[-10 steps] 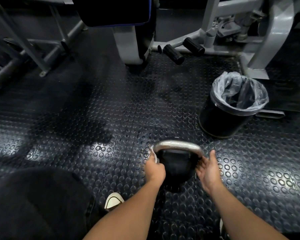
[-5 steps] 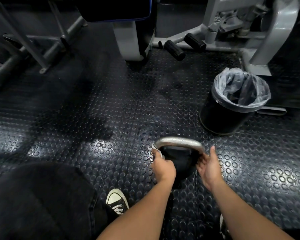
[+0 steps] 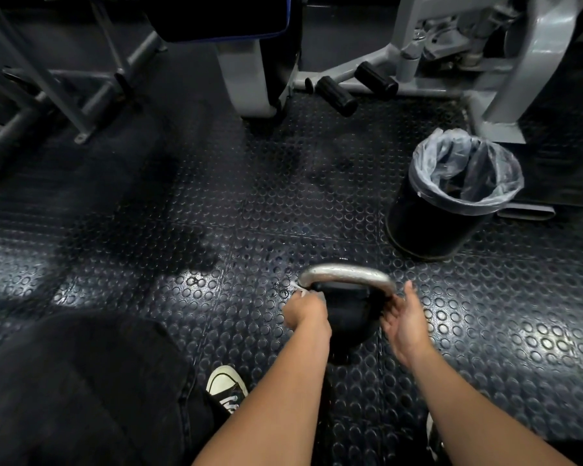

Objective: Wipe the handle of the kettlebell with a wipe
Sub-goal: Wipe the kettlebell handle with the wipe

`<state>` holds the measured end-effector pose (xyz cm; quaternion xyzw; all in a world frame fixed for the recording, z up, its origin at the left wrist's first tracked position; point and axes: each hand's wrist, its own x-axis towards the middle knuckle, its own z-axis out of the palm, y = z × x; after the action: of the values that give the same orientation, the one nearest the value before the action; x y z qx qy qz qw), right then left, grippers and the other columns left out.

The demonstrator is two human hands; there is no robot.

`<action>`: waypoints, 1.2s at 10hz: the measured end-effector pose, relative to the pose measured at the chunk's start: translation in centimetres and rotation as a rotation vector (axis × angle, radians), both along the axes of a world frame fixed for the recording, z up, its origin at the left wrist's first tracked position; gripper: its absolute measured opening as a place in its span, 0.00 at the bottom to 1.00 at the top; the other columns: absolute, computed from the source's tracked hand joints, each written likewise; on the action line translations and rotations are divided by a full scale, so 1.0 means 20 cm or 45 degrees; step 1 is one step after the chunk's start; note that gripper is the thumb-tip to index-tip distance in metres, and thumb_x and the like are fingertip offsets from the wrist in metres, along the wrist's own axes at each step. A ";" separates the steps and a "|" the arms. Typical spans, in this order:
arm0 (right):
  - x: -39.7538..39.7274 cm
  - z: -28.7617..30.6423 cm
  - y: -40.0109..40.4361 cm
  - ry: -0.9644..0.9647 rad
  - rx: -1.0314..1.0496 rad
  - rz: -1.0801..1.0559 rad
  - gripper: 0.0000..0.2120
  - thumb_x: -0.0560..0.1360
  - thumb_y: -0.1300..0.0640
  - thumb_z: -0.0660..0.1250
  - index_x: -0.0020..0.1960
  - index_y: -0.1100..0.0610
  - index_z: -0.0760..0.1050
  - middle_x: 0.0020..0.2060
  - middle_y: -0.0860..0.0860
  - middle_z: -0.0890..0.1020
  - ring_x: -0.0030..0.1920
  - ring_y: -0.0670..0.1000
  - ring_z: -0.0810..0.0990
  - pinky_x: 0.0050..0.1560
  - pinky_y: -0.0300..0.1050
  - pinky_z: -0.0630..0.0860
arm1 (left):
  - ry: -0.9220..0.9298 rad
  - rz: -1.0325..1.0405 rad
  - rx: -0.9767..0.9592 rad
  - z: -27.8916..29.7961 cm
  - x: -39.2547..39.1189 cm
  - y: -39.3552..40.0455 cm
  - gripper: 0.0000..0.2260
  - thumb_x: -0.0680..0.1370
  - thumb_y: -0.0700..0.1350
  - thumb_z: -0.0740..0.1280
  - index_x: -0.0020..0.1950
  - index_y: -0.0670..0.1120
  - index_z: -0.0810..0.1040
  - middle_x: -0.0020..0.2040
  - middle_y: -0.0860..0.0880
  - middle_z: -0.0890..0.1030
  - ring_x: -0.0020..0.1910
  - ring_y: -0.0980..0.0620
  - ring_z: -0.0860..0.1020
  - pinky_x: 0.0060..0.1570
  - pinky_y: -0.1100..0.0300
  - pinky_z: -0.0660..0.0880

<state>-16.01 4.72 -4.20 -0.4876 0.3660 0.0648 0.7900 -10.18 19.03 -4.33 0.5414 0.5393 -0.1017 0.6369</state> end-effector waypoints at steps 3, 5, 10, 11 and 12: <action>0.00 0.00 0.00 -0.009 0.037 -0.036 0.35 0.81 0.36 0.53 0.75 0.62 0.63 0.70 0.58 0.73 0.72 0.55 0.69 0.76 0.52 0.61 | 0.028 0.189 -0.248 0.00 -0.04 0.04 0.16 0.74 0.38 0.76 0.59 0.35 0.81 0.50 0.41 0.85 0.46 0.45 0.84 0.40 0.59 0.76; 0.00 -0.01 -0.01 -0.005 0.034 -0.050 0.36 0.80 0.35 0.53 0.76 0.62 0.62 0.72 0.59 0.71 0.74 0.56 0.67 0.76 0.53 0.60 | -0.021 0.191 -0.333 0.03 -0.04 0.04 0.17 0.76 0.34 0.74 0.64 0.33 0.77 0.51 0.40 0.85 0.40 0.48 0.83 0.34 0.62 0.79; 0.00 -0.02 -0.02 -0.036 0.053 -0.039 0.36 0.80 0.35 0.54 0.75 0.62 0.65 0.69 0.59 0.75 0.70 0.55 0.72 0.74 0.54 0.63 | -0.118 0.315 -1.014 -0.04 0.01 0.07 0.09 0.84 0.30 0.58 0.49 0.41 0.71 0.47 0.45 0.73 0.35 0.63 0.80 0.34 0.73 0.75; 0.00 -0.03 -0.02 -0.039 0.048 -0.050 0.35 0.80 0.35 0.54 0.74 0.61 0.66 0.68 0.58 0.76 0.69 0.55 0.73 0.74 0.54 0.64 | -0.260 0.086 -1.033 0.03 -0.03 0.10 0.06 0.85 0.30 0.58 0.51 0.39 0.70 0.40 0.47 0.70 0.32 0.64 0.80 0.34 0.74 0.75; 0.00 -0.03 -0.03 -0.042 0.047 -0.058 0.35 0.80 0.35 0.54 0.73 0.62 0.67 0.67 0.59 0.76 0.69 0.55 0.73 0.74 0.55 0.64 | -0.182 0.243 -0.834 -0.02 -0.01 0.07 0.06 0.83 0.30 0.60 0.53 0.37 0.76 0.46 0.42 0.76 0.42 0.55 0.79 0.29 0.68 0.79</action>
<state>-16.05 4.17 -4.81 -0.4657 0.3625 0.0454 0.8060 -10.35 20.51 -4.79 0.2610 0.4802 -0.1713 0.8197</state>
